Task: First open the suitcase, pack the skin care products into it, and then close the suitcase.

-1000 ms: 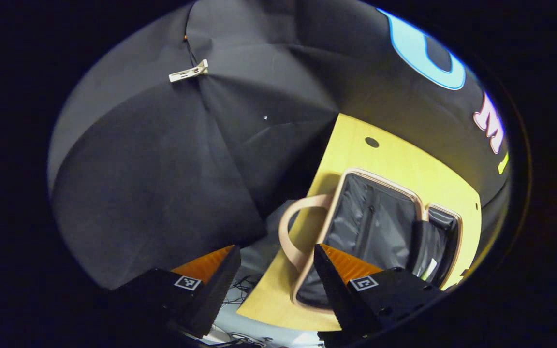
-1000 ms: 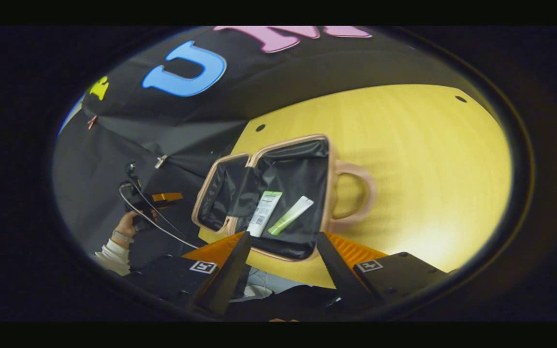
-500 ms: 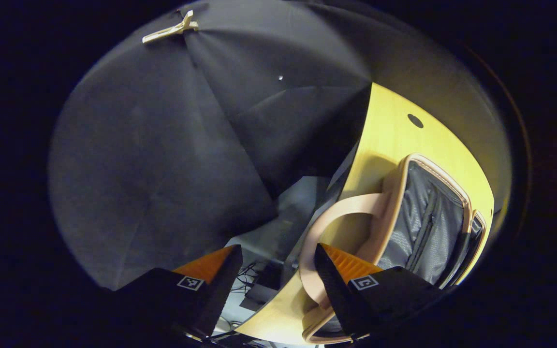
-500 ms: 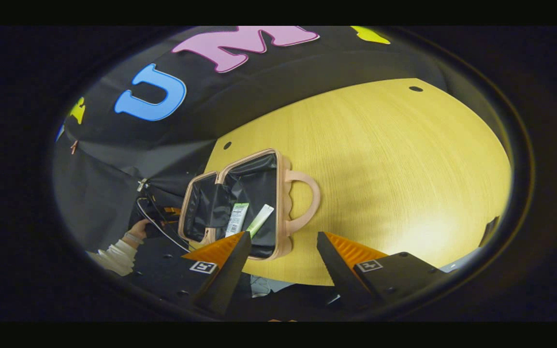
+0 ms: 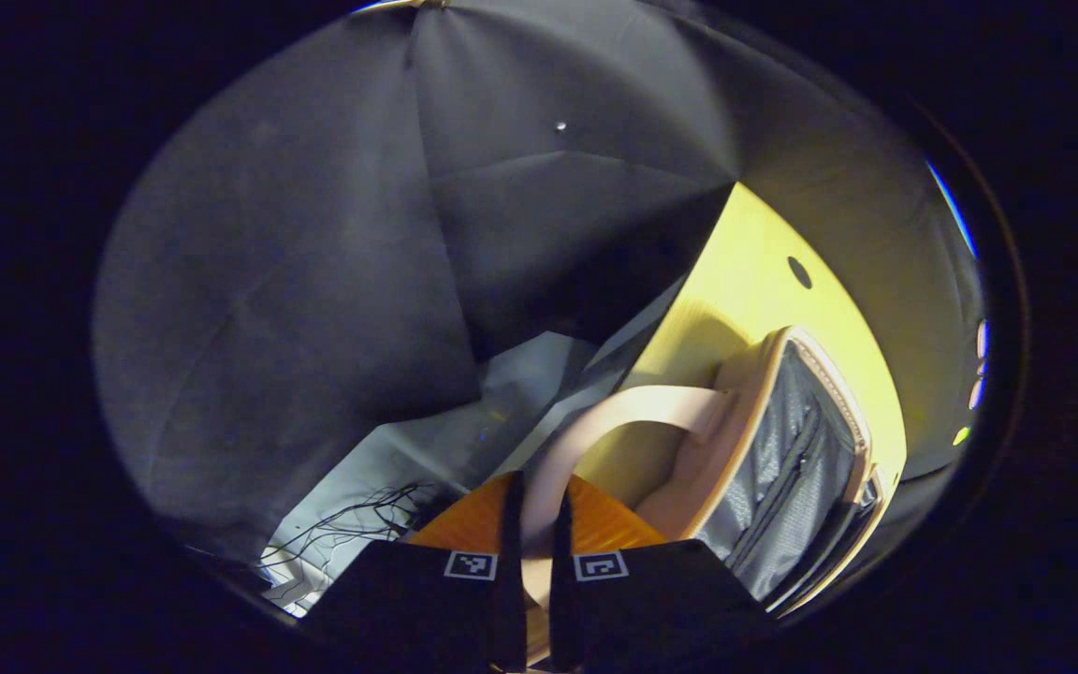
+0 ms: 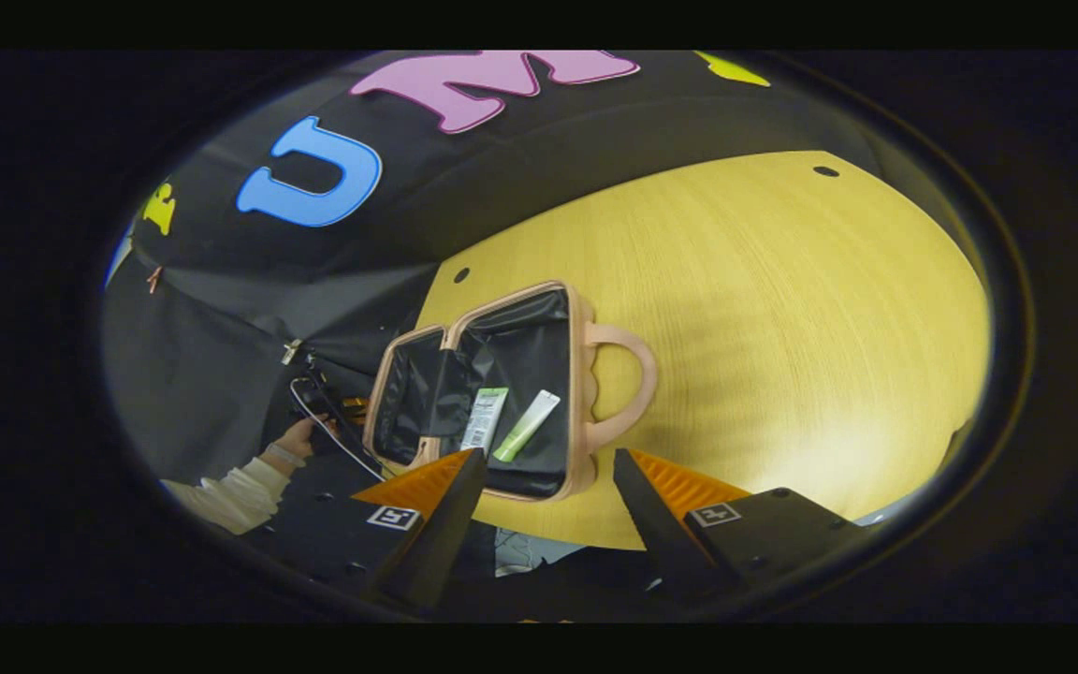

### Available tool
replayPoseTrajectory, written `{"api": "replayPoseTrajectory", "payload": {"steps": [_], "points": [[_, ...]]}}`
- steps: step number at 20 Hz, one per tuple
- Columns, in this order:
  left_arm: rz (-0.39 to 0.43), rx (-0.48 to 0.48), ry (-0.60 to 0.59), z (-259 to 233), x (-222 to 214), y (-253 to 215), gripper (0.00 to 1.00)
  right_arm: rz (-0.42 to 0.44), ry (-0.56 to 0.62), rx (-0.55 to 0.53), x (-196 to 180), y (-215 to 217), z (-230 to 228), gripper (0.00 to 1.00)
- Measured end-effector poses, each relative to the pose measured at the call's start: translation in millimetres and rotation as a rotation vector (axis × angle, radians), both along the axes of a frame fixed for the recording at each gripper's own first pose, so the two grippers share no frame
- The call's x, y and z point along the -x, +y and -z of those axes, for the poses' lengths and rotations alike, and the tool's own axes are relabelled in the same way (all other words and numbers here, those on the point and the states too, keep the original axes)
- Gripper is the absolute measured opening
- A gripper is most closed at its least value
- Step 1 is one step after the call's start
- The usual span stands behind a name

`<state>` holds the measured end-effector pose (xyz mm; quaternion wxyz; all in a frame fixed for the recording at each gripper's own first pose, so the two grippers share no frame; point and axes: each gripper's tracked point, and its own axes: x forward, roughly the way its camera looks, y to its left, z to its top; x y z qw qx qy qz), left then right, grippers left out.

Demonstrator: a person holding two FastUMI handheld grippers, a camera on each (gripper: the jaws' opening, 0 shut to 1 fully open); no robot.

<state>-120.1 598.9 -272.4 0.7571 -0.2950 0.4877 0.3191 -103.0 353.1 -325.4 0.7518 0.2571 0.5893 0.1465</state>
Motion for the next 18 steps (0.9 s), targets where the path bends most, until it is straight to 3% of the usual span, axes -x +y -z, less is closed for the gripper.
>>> {"api": "replayPoseTrajectory", "payload": {"steps": [8, 10, 14, 18], "points": [[0.155, -0.039, -0.224, -91, -29, -43, 0.05, -0.047, -0.041, -0.033, 3, 26, -14, 0.88], [0.204, -0.065, -0.284, -127, -34, -59, 0.08, -0.065, -0.059, -0.046, 5, 34, -17, 0.88], [0.3, -0.066, -0.458, -209, -62, -113, 0.07, -0.082, -0.091, -0.08, 3, 39, -31, 0.88], [0.452, -0.067, -0.557, -260, -84, -186, 0.07, -0.086, -0.132, -0.089, 3, 36, -43, 0.88]]}}
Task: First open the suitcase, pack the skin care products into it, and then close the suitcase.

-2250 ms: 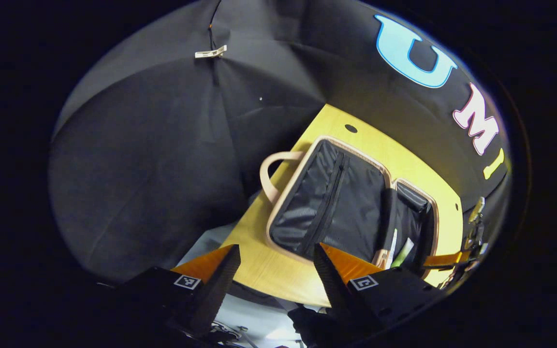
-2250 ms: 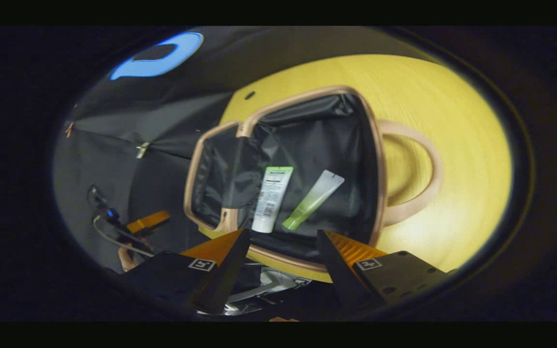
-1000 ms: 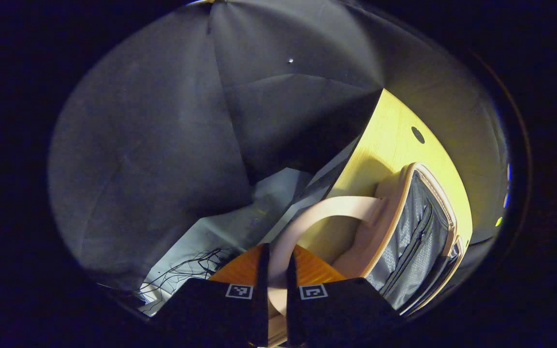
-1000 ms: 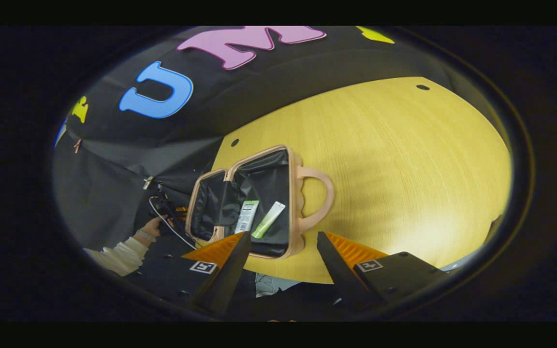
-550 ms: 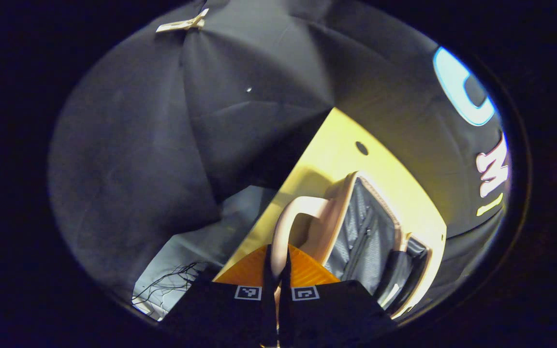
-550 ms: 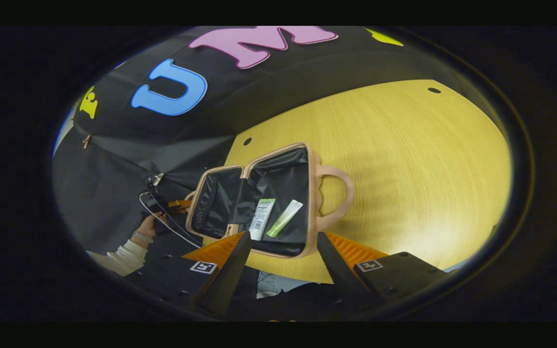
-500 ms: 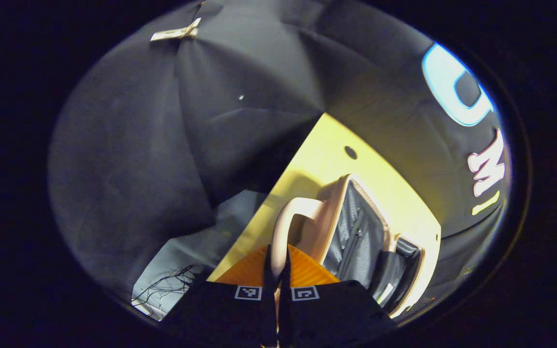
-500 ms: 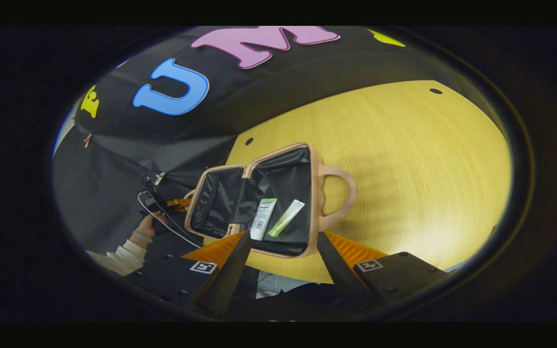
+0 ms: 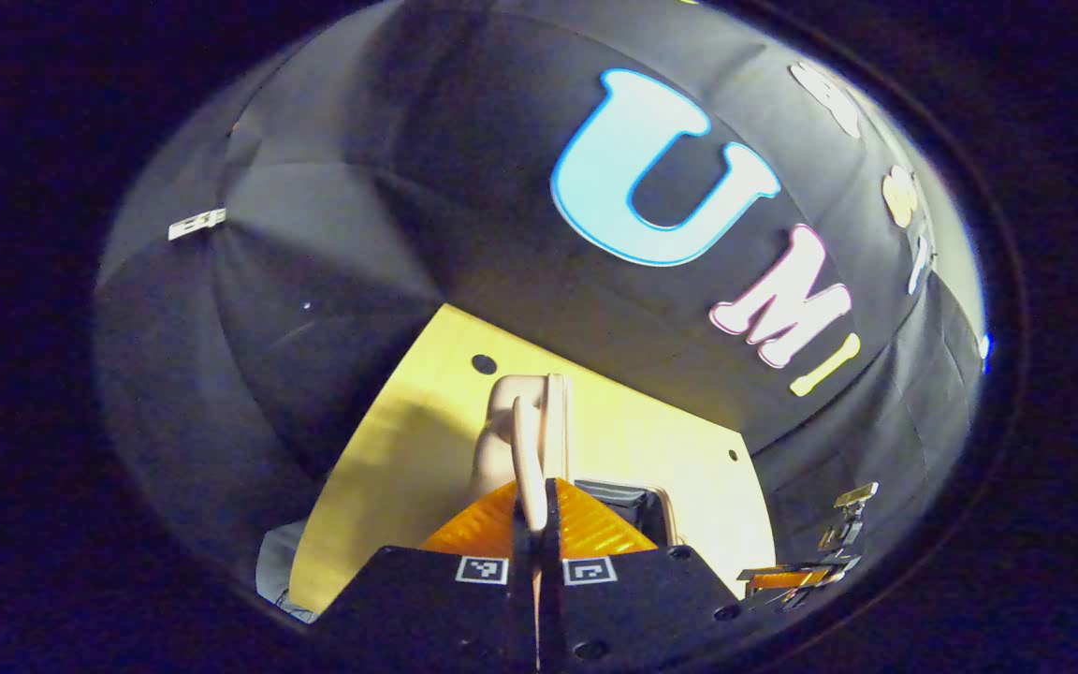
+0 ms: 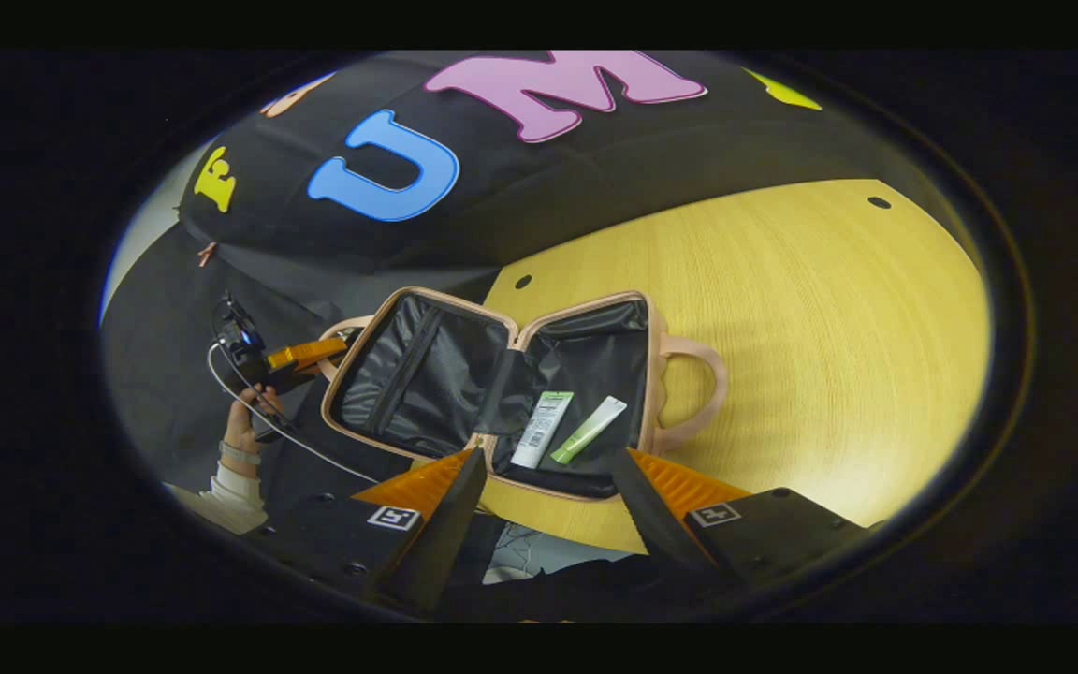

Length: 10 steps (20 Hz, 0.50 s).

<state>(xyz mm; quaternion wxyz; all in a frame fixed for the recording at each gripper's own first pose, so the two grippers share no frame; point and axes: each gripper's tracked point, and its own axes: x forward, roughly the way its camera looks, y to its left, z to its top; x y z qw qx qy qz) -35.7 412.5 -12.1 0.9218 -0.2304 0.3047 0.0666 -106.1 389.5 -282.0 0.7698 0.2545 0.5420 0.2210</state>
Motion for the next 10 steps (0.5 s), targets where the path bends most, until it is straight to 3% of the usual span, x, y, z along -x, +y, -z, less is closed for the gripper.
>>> {"api": "replayPoseTrajectory", "payload": {"steps": [4, 10], "points": [[0.177, 0.05, -0.06, -20, -36, -102, 0.07, 0.025, -0.029, 0.009, 2, -17, -9, 0.88], [0.424, 0.15, 0.001, 56, -77, -246, 0.07, 0.137, -0.041, 0.033, 11, -70, -26, 0.88]]}}
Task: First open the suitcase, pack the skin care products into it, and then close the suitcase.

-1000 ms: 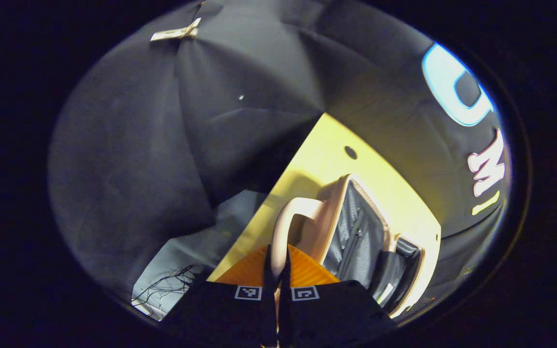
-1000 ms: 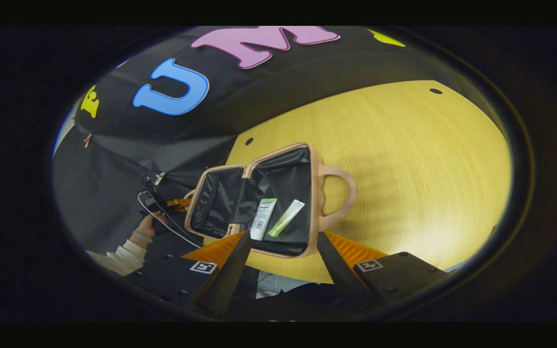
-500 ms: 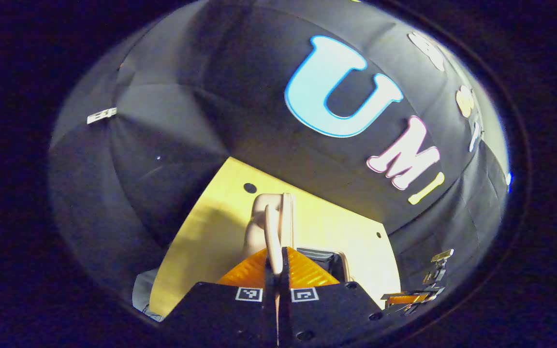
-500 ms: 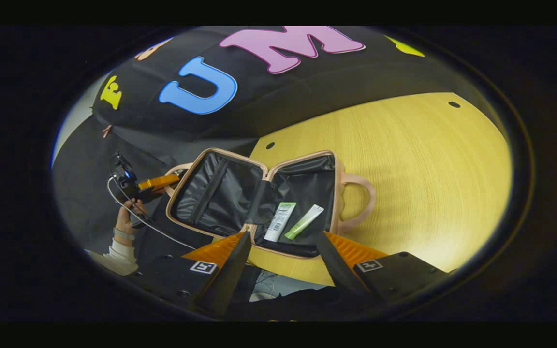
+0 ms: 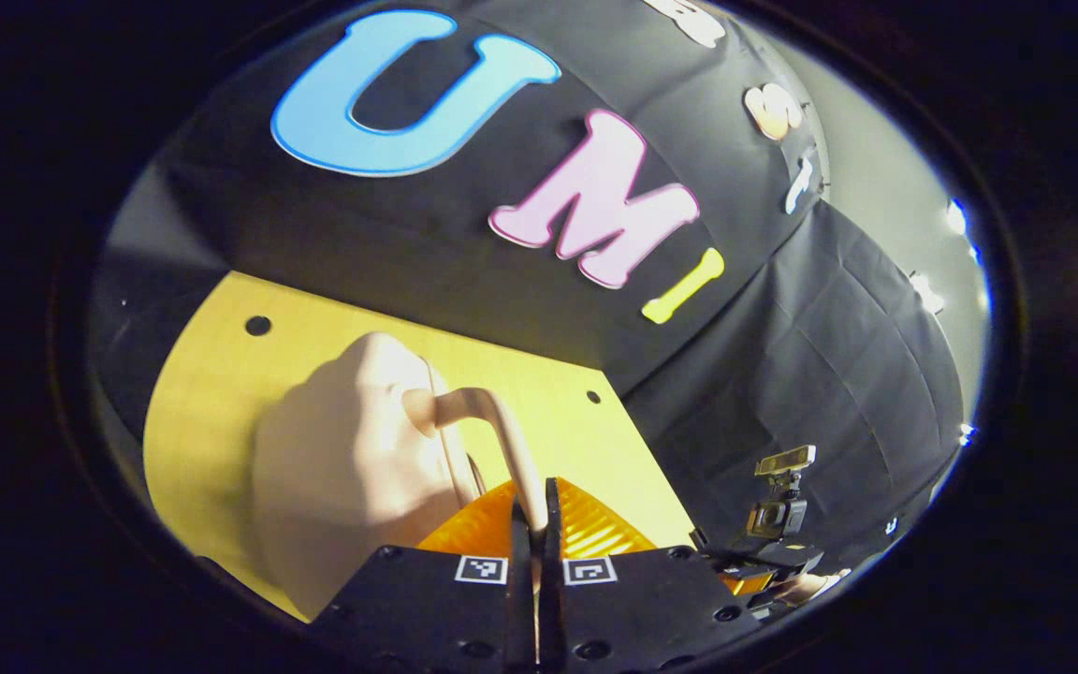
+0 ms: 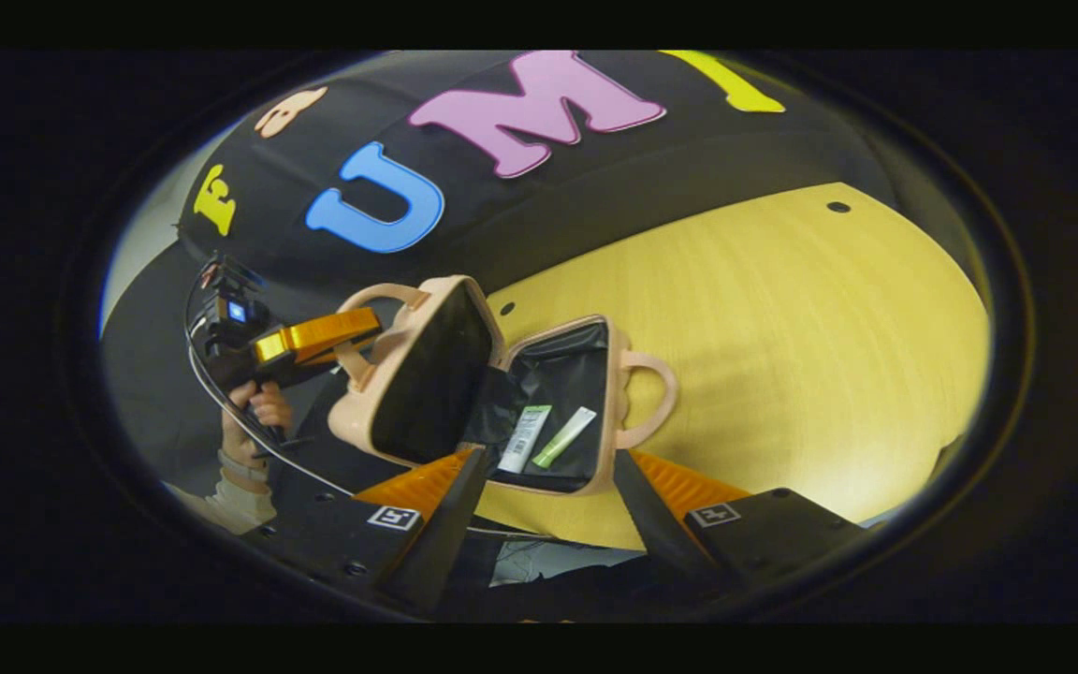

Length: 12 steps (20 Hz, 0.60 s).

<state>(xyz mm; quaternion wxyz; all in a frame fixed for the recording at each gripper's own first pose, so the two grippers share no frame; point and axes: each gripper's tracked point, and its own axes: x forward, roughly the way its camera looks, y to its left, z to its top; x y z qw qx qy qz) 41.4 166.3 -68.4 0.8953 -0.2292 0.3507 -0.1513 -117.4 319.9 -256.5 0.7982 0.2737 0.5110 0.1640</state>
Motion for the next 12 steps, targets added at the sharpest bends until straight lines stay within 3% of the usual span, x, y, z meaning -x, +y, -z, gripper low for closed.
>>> {"api": "replayPoseTrajectory", "payload": {"steps": [4, 6, 11, 12], "points": [[0.103, -0.067, 0.115, 91, -23, -70, 0.07, 0.082, -0.017, 0.065, 12, -47, -12, 0.88], [0.143, -0.16, 0.175, 131, -25, -90, 0.07, 0.124, -0.031, 0.093, 24, -74, -21, 0.88], [0.186, -0.336, 0.297, 177, -3, -106, 0.08, 0.215, -0.034, 0.164, 57, -132, -29, 0.88], [0.196, -0.372, 0.296, 182, -1, -109, 0.13, 0.225, -0.031, 0.171, 62, -138, -29, 0.88]]}}
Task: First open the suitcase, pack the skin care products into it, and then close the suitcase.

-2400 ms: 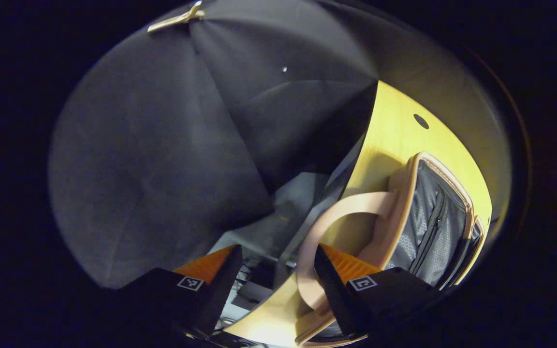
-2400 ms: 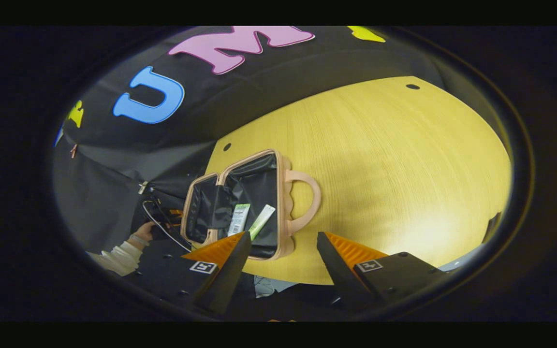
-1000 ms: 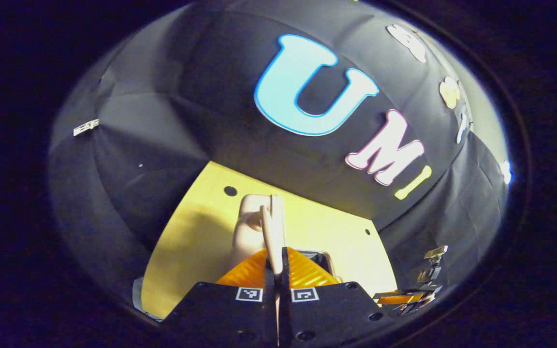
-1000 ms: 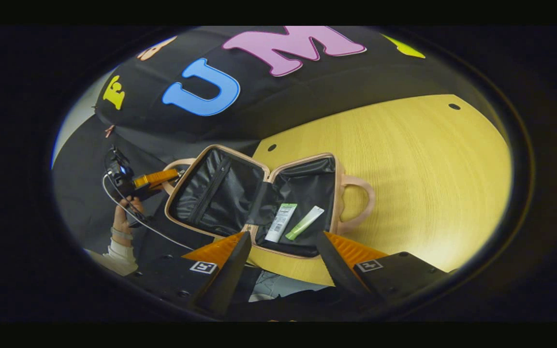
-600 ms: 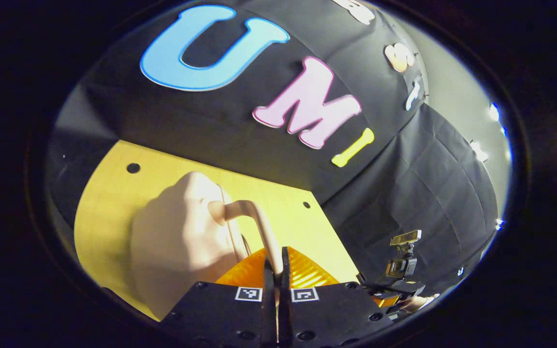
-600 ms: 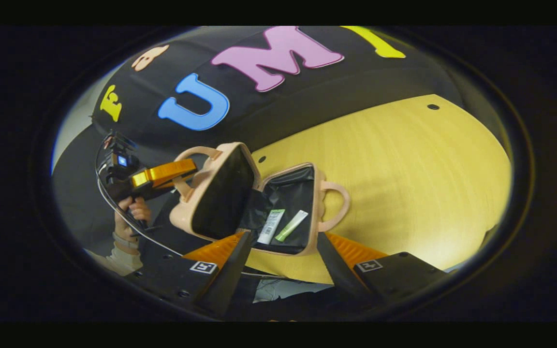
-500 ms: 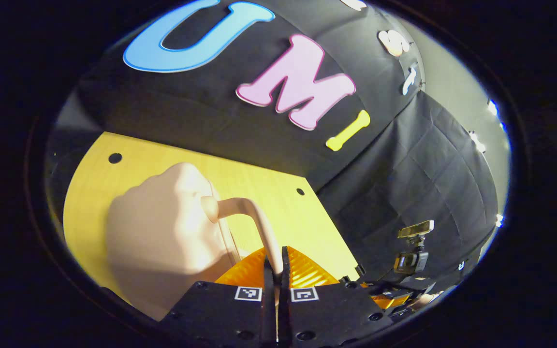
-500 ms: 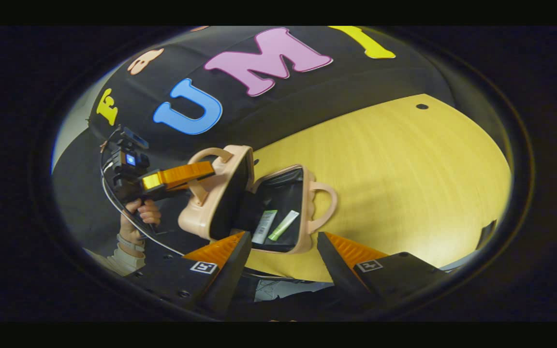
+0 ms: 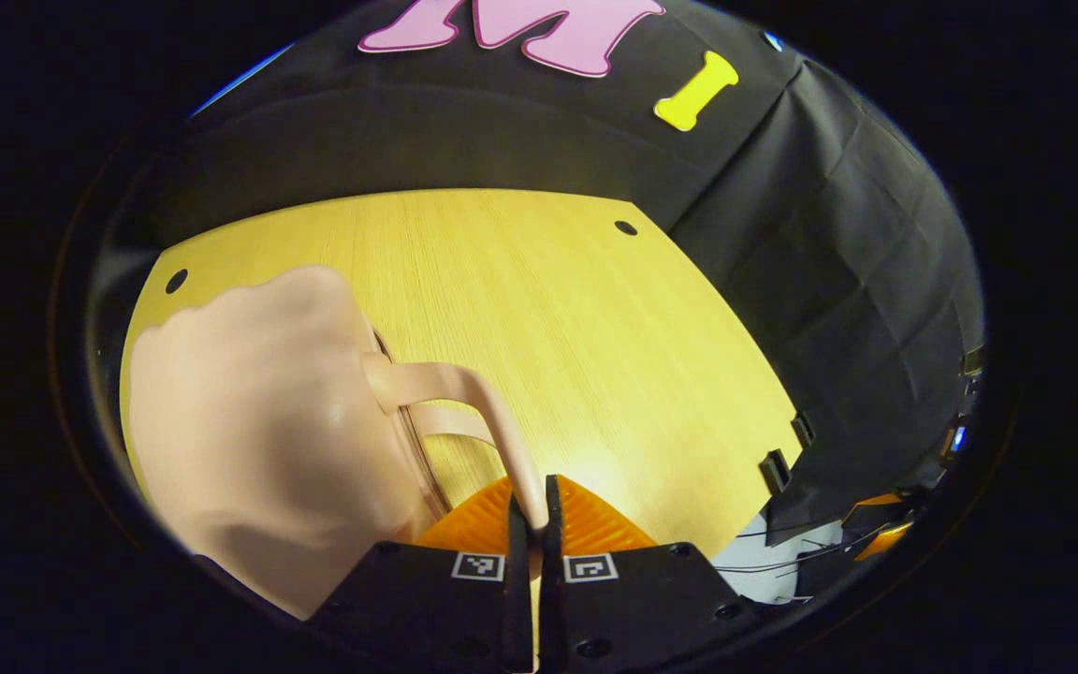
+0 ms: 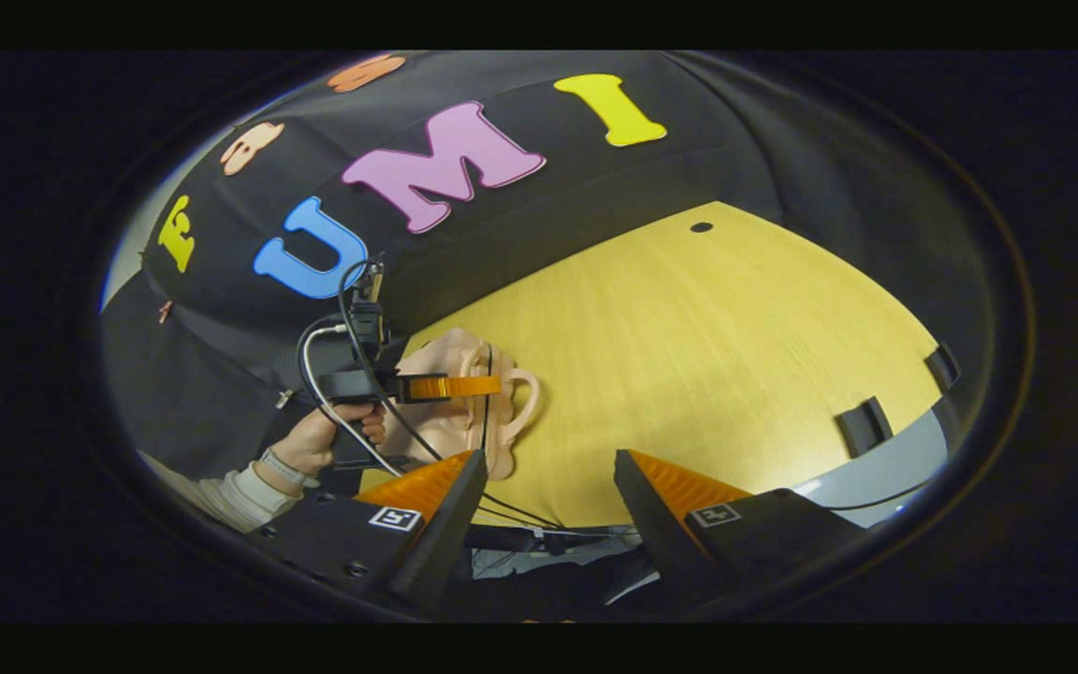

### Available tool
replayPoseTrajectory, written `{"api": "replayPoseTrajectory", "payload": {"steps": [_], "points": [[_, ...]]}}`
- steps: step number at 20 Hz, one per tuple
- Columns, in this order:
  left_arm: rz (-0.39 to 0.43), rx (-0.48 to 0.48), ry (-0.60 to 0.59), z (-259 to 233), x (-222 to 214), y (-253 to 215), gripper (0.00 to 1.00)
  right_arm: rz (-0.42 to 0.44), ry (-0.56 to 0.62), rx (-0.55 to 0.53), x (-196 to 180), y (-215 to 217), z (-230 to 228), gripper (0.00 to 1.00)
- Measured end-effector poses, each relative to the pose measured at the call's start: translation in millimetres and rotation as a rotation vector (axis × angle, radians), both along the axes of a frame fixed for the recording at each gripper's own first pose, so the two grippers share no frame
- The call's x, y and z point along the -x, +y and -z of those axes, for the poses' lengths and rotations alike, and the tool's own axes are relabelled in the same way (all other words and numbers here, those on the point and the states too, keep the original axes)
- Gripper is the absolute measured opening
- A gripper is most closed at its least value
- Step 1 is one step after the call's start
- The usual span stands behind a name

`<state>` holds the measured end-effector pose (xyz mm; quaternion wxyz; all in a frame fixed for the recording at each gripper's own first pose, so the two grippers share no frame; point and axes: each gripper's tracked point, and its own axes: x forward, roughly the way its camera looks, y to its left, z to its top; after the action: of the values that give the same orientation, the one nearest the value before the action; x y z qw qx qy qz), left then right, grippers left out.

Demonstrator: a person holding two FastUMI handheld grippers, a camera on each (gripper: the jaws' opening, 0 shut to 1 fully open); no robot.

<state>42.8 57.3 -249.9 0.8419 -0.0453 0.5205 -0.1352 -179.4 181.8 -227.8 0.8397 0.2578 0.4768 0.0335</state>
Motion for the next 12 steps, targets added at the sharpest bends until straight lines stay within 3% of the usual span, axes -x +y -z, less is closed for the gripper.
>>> {"api": "replayPoseTrajectory", "payload": {"steps": [1, 3, 7, 8, 9, 10, 11, 12], "points": [[0.019, -0.038, -0.005, 2, 1, -2, 0.09, 0.011, -0.001, -0.001, 2, -5, 1, 0.88], [0.028, -0.102, -0.003, 6, 3, -5, 0.11, 0.021, -0.01, -0.03, 1, -13, -2, 0.88], [-0.079, -0.166, 0.0, 7, 8, -3, 0.29, -0.077, -0.052, 0.036, -5, -45, -3, 0.88], [-0.115, -0.17, -0.029, -3, 10, -3, 0.51, -0.115, -0.065, 0.064, -9, -54, -7, 0.88], [-0.143, -0.157, -0.063, -16, 14, -10, 0.55, -0.155, -0.096, 0.089, -13, -63, -15, 0.75], [-0.17, -0.154, -0.109, -33, 17, -16, 0.63, -0.194, -0.128, 0.122, -20, -73, -22, 0.75], [-0.195, -0.153, -0.155, -47, 18, -23, 0.7, -0.233, -0.162, 0.15, -28, -82, -31, 0.77], [-0.224, -0.154, -0.207, -65, 20, -30, 0.86, -0.269, -0.204, 0.167, -38, -90, -42, 0.92]]}}
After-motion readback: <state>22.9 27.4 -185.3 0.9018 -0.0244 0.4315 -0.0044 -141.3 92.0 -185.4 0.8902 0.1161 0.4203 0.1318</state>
